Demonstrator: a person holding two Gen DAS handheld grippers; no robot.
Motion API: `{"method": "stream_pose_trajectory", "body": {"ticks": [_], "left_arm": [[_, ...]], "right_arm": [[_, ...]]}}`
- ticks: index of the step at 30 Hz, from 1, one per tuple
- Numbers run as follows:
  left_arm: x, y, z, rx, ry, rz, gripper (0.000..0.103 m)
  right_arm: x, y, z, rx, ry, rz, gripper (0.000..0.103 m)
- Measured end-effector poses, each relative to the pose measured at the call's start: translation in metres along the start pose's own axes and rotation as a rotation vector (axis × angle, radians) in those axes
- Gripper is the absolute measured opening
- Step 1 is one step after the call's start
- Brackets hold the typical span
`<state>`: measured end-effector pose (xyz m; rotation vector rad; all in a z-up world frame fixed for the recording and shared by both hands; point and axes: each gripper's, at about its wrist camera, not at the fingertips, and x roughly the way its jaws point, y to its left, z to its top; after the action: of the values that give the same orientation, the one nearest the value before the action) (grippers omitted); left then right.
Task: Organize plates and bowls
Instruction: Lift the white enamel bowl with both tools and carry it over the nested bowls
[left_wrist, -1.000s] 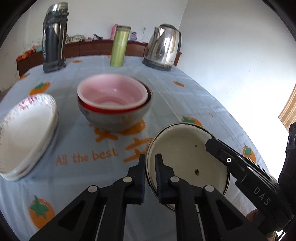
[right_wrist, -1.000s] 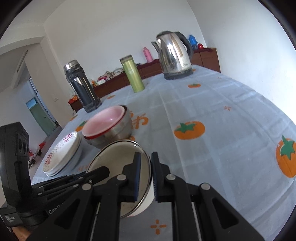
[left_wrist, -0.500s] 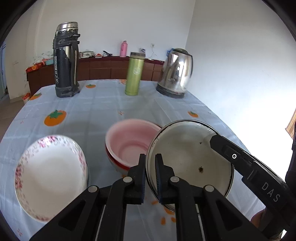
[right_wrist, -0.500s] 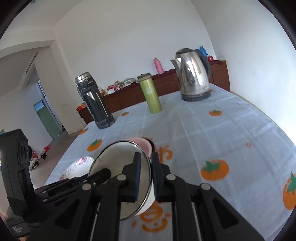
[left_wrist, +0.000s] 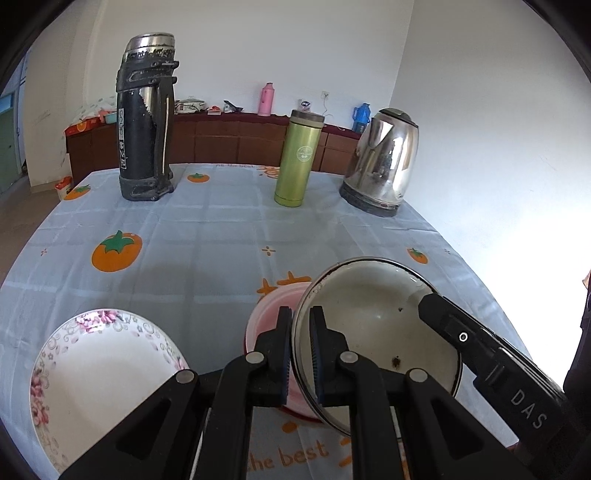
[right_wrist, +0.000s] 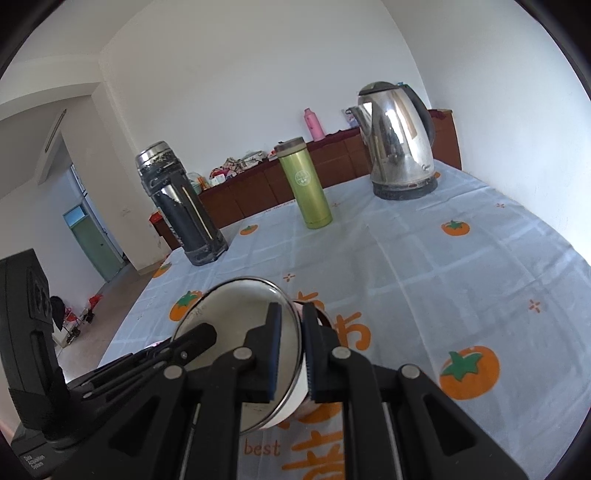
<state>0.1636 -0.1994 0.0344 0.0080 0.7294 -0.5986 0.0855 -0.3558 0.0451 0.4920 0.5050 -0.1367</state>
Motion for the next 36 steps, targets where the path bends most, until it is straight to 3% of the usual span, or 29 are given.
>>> {"method": "stream_pose_trajectory", "body": {"ticks": [12,24,29,36], "left_arm": [[0.027,0.004,0.005,-0.013,0.035,0.024,0.011],[0.03,0.004,0.006,-0.015,0.034,0.038,0.011],[0.032,-0.003,0.002,0.029,0.025,0.106,0.011],[0.032,-0.007,-0.001,0.058,0.014,0.139,0.011]], "right_arm": [[0.03,-0.008,0.0,0.02,0.032,-0.018,0.012],[0.038,-0.007,-0.005,-0.023,0.037,-0.044,0.011],[0.035,-0.004,-0.006,-0.051,0.026,-0.063,0.013],[0.034,0.0,-0.01,-0.08,0.024,-0.072,0.014]]}}
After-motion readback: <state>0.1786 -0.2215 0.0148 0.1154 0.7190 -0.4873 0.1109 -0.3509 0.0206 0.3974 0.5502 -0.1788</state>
